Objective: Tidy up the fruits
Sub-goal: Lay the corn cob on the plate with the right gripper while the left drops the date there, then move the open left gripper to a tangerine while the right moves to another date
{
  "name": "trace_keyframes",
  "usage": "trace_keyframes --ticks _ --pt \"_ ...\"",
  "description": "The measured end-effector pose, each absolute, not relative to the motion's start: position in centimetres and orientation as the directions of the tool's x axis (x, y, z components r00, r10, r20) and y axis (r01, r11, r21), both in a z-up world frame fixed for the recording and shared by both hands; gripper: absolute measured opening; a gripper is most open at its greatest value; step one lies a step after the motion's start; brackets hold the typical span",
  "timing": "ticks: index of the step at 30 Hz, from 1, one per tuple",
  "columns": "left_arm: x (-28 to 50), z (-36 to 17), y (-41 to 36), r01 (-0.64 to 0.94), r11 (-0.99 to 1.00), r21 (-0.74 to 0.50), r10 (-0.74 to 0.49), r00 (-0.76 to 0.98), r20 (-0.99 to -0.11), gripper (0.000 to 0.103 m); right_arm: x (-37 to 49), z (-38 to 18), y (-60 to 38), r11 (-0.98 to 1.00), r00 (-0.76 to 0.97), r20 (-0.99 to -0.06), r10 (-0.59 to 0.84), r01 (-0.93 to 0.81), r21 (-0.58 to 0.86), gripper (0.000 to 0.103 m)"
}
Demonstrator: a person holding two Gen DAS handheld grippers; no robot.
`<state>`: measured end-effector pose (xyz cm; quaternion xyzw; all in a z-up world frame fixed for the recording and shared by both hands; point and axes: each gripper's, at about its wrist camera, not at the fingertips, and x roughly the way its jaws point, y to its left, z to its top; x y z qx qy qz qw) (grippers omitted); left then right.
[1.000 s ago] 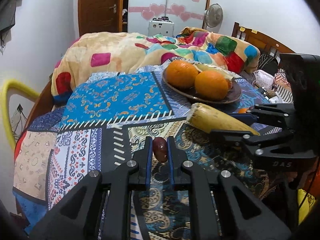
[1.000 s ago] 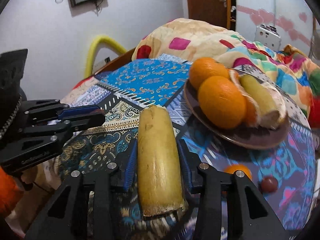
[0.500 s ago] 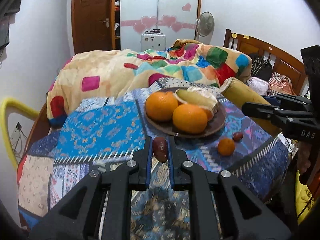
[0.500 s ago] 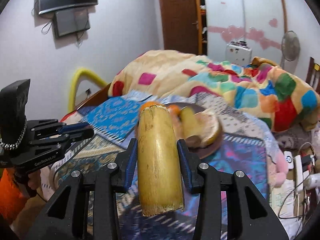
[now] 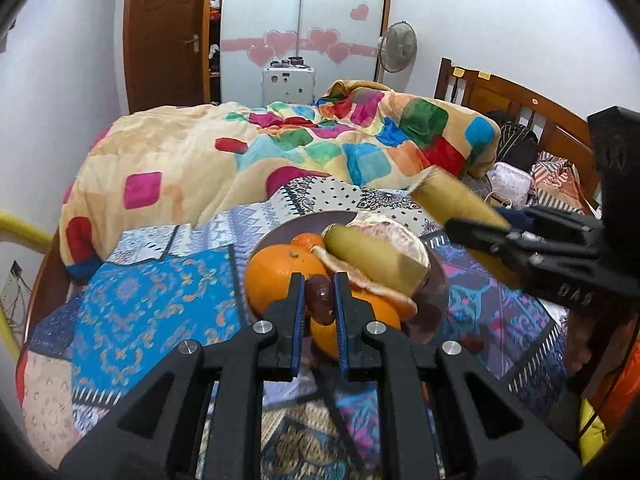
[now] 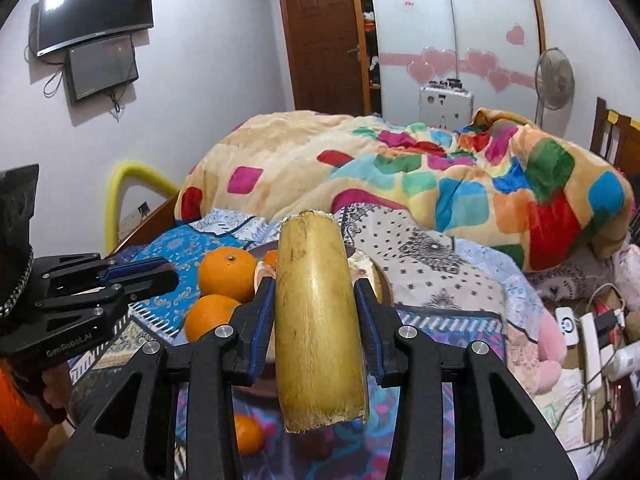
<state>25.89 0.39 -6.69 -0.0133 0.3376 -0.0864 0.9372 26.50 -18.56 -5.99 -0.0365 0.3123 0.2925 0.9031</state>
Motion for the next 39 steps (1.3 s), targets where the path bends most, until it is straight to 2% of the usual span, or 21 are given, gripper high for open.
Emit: trace_keyframes --ticks 14,22,33,39 --pt "30.2 -8.6 -0.3 0.184 0.977 -0.104 -0.205 0.701 -0.684 0.014 29.1 -8.6 -15.2 0.787 0.533 -0.654 0.537 -0.596 0.161 0.036" --pt "30.2 -8.2 -0.1 0.159 0.981 -0.115 -0.194 0.708 -0.679 0.03 28.8 -7.7 -15.8 0.779 0.538 -0.624 0.566 -0.597 0.192 0.037" --pt "26.8 -6.2 -0.6 0.136 0.989 -0.058 -0.141 0.746 -0.65 0.031 25.4 -5.3 -18.3 0.801 0.608 -0.587 0.534 -0.587 0.121 0.037" --pt "24.0 -5.6 -1.1 0.115 0.992 -0.05 -0.12 0.756 -0.644 0.043 22.7 -4.7 -20.0 0.813 0.635 -0.577 0.515 -0.574 0.094 0.037"
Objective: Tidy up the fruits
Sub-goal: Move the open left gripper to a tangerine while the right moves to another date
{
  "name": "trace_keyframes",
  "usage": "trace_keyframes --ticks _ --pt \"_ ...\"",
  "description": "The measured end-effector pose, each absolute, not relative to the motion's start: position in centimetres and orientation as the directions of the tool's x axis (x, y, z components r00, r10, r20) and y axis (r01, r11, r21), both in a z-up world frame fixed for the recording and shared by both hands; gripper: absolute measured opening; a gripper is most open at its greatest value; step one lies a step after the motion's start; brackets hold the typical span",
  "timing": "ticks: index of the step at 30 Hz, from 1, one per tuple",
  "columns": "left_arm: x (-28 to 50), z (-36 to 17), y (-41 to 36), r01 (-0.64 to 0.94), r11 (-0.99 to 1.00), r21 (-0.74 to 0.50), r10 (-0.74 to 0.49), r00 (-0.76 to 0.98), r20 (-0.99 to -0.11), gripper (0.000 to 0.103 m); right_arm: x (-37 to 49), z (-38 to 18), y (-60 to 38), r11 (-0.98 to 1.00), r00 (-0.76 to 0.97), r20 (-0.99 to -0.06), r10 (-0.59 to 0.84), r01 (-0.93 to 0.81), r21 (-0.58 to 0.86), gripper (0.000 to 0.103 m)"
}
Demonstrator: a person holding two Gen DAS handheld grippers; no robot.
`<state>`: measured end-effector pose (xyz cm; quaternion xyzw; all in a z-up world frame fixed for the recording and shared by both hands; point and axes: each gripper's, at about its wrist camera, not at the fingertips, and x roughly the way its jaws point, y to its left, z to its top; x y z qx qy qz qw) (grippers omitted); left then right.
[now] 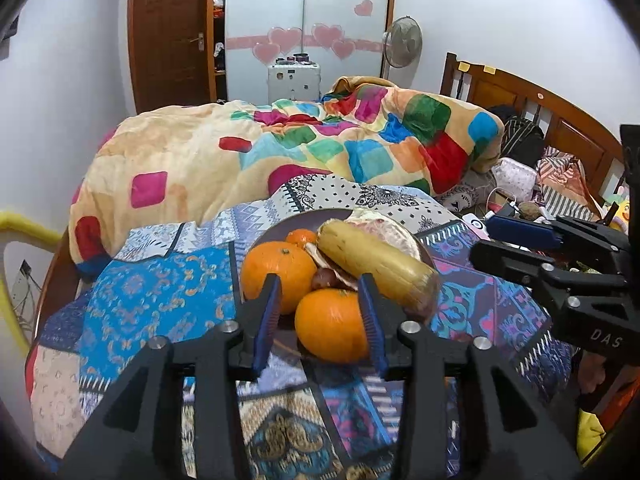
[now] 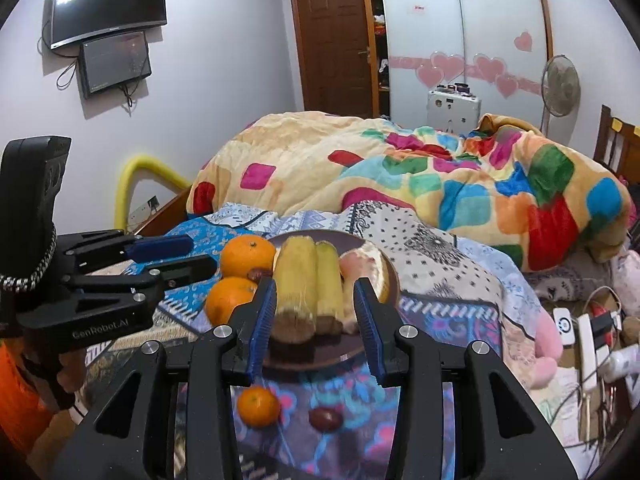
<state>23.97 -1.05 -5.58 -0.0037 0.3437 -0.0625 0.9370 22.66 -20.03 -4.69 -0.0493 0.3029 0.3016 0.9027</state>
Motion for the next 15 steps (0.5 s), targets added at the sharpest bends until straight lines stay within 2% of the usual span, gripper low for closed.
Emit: trace_keyframes --ticks 3,10,15 --pt "22.5 -5.7 -1.5 0.097 0.994 -0.047 -0.104 0.755 -0.647 0.051 21.4 -4.8 -20.8 0.821 0.647 -0.578 0.497 -0.566 0.073 0.037" --pt "20.5 -7.3 -3.5 0.069 0.996 -0.055 -0.088 0.737 -0.67 0.066 18.6 -6.2 -23.2 0.842 0.671 -0.576 0.466 -0.537 0.055 0.049" --pt "20.2 -9.8 -5.0 0.078 0.993 -0.085 -0.116 0.691 -0.714 0.066 17.5 -8.2 -24.7 0.85 0.66 -0.602 0.45 -0.524 0.062 0.05"
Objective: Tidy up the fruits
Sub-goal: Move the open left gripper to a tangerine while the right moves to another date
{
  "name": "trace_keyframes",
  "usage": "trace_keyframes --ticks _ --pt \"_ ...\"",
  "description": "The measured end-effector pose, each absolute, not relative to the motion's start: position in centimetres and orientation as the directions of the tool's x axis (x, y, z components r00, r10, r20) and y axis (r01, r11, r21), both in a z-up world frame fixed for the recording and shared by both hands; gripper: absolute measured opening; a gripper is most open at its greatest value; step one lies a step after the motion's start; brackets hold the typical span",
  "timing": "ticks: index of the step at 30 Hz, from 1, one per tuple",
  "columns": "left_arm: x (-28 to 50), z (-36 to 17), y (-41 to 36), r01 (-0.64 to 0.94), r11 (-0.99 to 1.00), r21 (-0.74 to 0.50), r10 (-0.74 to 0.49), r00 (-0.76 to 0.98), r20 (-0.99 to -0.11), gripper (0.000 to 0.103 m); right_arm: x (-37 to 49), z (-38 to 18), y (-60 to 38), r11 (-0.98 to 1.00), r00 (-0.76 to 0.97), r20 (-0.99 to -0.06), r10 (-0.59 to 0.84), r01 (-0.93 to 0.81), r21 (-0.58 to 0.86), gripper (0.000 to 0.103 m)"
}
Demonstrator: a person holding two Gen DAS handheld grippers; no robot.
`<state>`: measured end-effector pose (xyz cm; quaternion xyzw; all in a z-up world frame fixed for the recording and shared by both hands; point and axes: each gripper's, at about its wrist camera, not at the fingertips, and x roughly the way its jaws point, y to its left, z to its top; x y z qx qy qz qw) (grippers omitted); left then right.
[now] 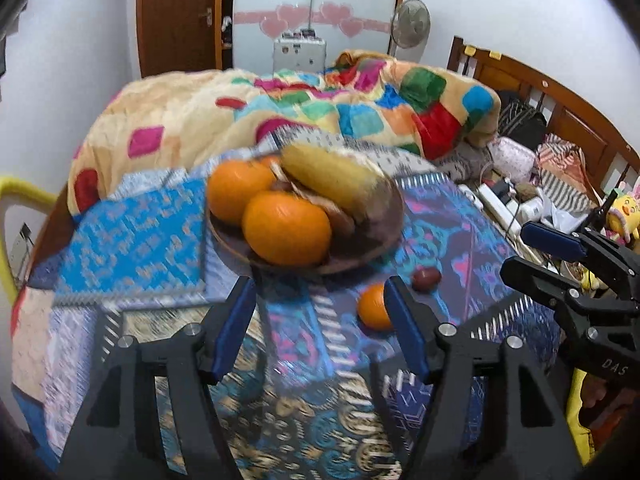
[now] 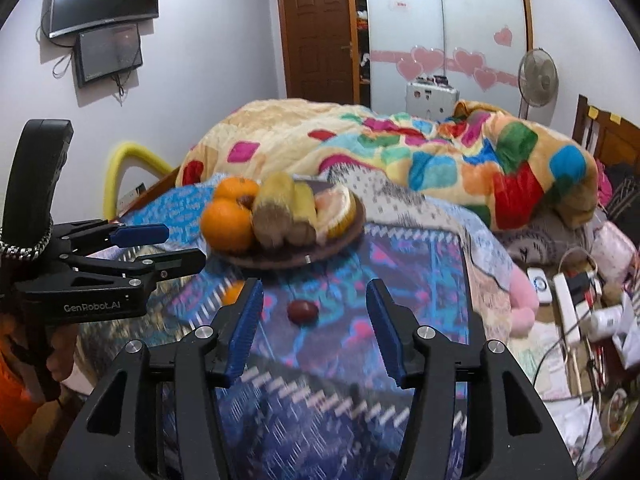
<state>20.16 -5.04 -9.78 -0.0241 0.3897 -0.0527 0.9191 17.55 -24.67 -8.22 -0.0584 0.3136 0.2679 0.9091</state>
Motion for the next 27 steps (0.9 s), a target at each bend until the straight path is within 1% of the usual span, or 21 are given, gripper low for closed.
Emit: trace_keyframes --ticks 5,9,11,12,13,15,16,17,24,27 --pt "20.7 -11.9 -6.9 0.105 0.99 -0.093 -0.139 0.645 -0.752 0.066 17.3 -10.2 -25.5 0.855 0.647 -0.634 0.424 -0.517 0.044 0.05" --pt "21.4 -12.8 -8.1 0.124 0.989 -0.081 -0.142 0.629 -0.764 0.066 17.7 -11.6 -26.0 0.855 0.627 -0.657 0.42 -0.516 0.054 0.05" --pt "21.8 -13.1 -8.5 0.131 0.988 -0.079 -0.144 0.625 -0.767 0.063 17.9 -12.1 -26.1 0.855 0.62 -0.664 0.419 -0.515 0.059 0.05" --pt "22.0 -13.3 -8.7 0.135 0.988 -0.079 -0.146 0.624 -0.768 0.058 18.1 -12.3 -26.0 0.855 0.616 -0.667 0.419 -0.515 0.061 0.05" --pt "22.1 -13.5 -8.7 0.14 0.987 -0.079 -0.15 0.621 -0.769 0.05 18.2 -12.4 -25.9 0.854 0.612 -0.67 0.42 -0.517 0.063 0.05" --pt "22.2 -13.7 -8.8 0.157 0.983 -0.093 -0.172 0.62 -0.766 0.044 18.4 -12.7 -25.8 0.851 0.608 -0.672 0.423 -0.521 0.065 0.05" --pt "22.0 -13.6 -8.9 0.163 0.982 -0.095 -0.177 0.625 -0.76 0.037 18.5 -12.7 -25.6 0.849 0.606 -0.672 0.425 -0.524 0.065 0.05" --pt "21.9 -13.6 -8.9 0.173 0.98 -0.101 -0.188 0.623 -0.759 0.033 18.6 -12.8 -25.5 0.847 0.603 -0.673 0.428 -0.527 0.066 0.05" --pt "20.8 -12.8 -7.8 0.177 0.977 -0.115 -0.203 0.638 -0.743 0.033 19.6 -12.8 -23.7 0.826 0.579 -0.683 0.446 -0.56 0.066 0.05" --pt "20.2 -11.9 -6.6 0.159 0.981 -0.107 -0.186 0.663 -0.725 0.033 20.1 -12.8 -22.8 0.818 0.563 -0.691 0.452 -0.572 0.069 0.05"
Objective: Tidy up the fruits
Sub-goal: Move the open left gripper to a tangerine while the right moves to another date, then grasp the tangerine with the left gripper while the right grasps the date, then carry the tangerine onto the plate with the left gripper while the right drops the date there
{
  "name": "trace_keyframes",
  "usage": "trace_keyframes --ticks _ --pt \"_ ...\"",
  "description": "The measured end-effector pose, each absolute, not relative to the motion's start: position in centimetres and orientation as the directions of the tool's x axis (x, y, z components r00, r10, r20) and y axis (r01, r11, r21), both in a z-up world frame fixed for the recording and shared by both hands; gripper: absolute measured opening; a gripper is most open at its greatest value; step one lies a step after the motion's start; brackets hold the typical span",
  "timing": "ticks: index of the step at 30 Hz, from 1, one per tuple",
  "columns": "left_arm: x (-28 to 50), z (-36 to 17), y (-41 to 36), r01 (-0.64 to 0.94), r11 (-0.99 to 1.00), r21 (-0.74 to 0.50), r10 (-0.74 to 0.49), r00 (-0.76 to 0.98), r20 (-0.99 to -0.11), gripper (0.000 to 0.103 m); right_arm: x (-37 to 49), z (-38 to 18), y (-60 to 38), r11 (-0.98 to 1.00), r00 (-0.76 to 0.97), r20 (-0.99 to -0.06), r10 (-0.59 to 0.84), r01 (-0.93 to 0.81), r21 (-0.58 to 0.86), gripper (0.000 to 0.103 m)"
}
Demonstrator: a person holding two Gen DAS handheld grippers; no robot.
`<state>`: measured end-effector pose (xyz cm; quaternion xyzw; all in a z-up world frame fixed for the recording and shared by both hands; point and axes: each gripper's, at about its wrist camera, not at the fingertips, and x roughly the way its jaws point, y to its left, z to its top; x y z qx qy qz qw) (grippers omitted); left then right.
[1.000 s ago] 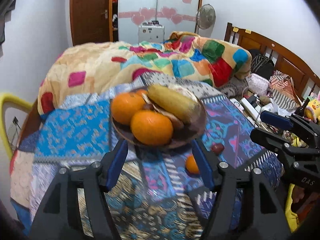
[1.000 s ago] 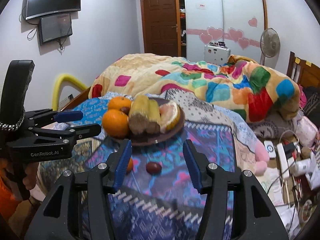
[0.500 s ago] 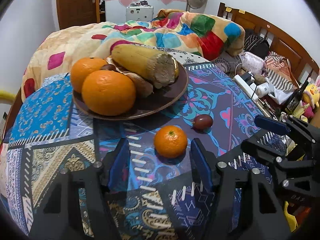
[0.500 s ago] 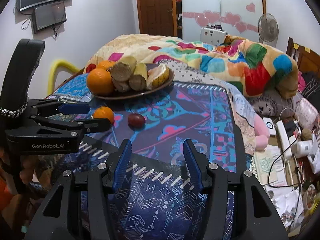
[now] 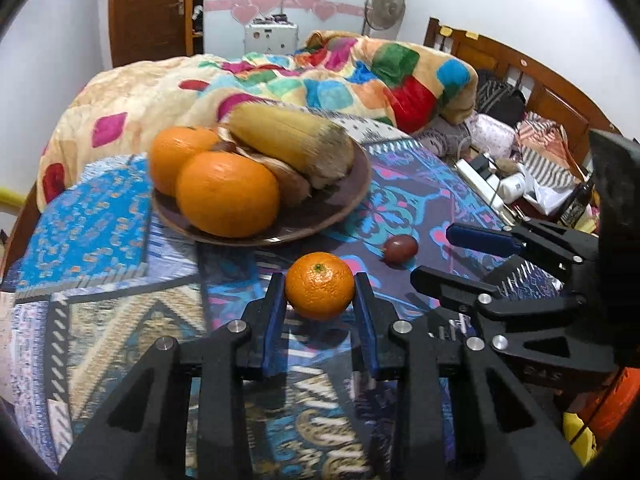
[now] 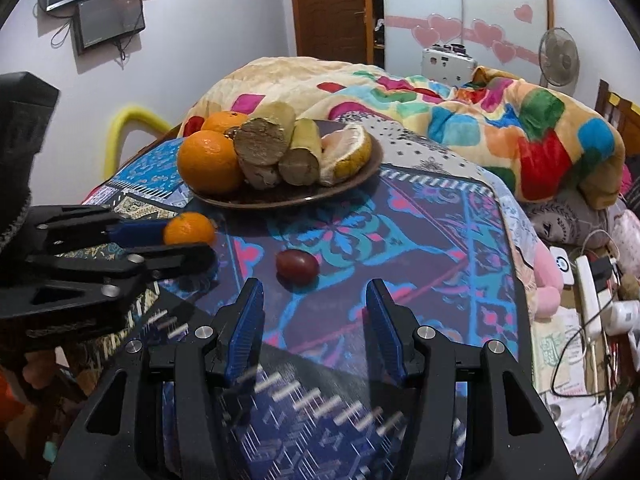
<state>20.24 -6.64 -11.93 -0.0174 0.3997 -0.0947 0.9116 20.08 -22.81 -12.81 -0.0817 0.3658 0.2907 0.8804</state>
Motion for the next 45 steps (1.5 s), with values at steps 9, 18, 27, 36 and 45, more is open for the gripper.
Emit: trace_keyframes --ticks 9,18,27,36,45 --pt "19.2 -10.8 -3.0 0.1 0.991 -0.09 -0.134 0.701 -0.7 0.033 21.2 -13.6 -21.3 0.814 0.529 -0.714 0.459 -0.573 0.099 0.026" --pt "19.1 -9.4 -1.2 0.087 0.993 -0.085 -0.122 0.724 -0.679 0.033 20.8 -11.9 -21.6 0.822 0.565 -0.678 0.469 -0.561 0.101 0.022" --pt "21.9 -6.9 -1.2 0.095 0.993 -0.074 -0.12 0.762 -0.636 0.033 23.1 -8.8 -21.3 0.831 0.624 -0.618 0.478 -0.549 0.088 0.022" --pt "26.0 -7.0 -1.9 0.117 0.991 -0.061 -0.128 0.758 -0.64 0.033 27.0 -8.5 -19.6 0.837 0.647 -0.611 0.456 -0.544 0.049 0.022" --pt "27.7 -8.1 -2.3 0.126 0.991 -0.043 -0.123 0.746 -0.655 0.033 29.2 -9.6 -18.3 0.826 0.624 -0.641 0.447 -0.562 0.029 0.023"
